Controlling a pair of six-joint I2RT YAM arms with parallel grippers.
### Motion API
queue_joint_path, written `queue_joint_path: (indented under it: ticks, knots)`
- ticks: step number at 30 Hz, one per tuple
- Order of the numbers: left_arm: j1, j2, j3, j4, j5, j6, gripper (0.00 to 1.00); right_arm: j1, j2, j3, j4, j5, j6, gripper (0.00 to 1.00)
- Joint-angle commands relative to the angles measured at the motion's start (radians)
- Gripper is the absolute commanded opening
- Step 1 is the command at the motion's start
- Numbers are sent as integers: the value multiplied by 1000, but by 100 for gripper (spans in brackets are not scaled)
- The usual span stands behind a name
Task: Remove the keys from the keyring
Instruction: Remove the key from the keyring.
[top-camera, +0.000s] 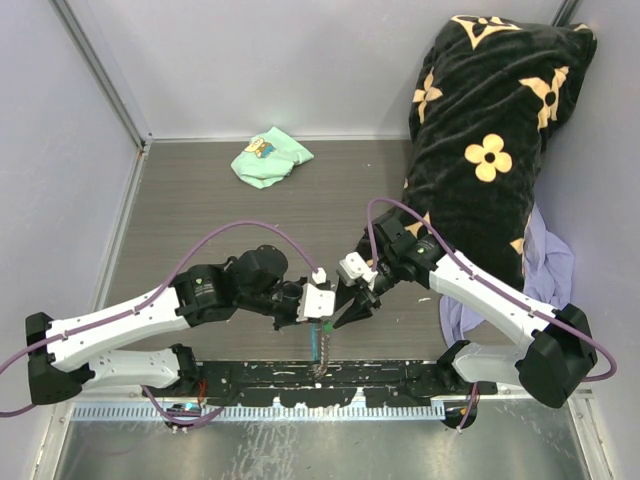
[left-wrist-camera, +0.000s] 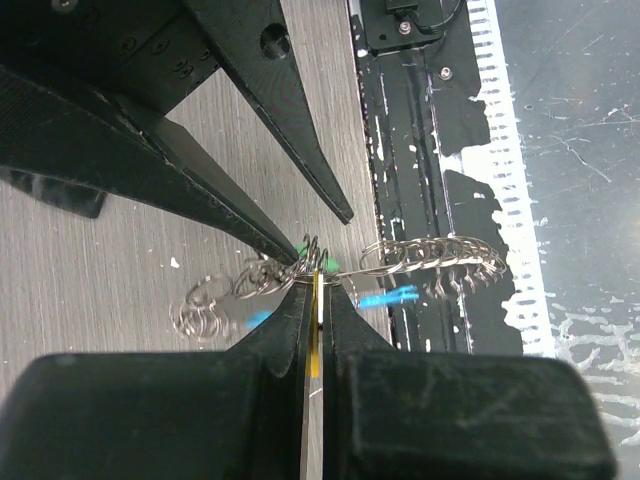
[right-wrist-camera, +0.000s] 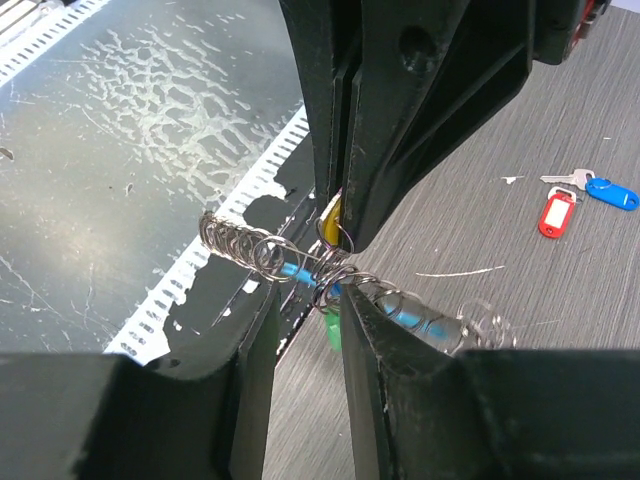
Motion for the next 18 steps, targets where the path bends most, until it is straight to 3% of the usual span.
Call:
queue_joint_path:
  ticks: [1,10,18]
  knots:
    - [3,-5,65,59,30,8,0,7,-27,22,6,-15,-7,36]
    - [3,6,79,62,48,13,0,17,-27,19,56,19,51,21]
    - [3,-5,75,46,54,22,0,16,-32,24,52,37,53,18]
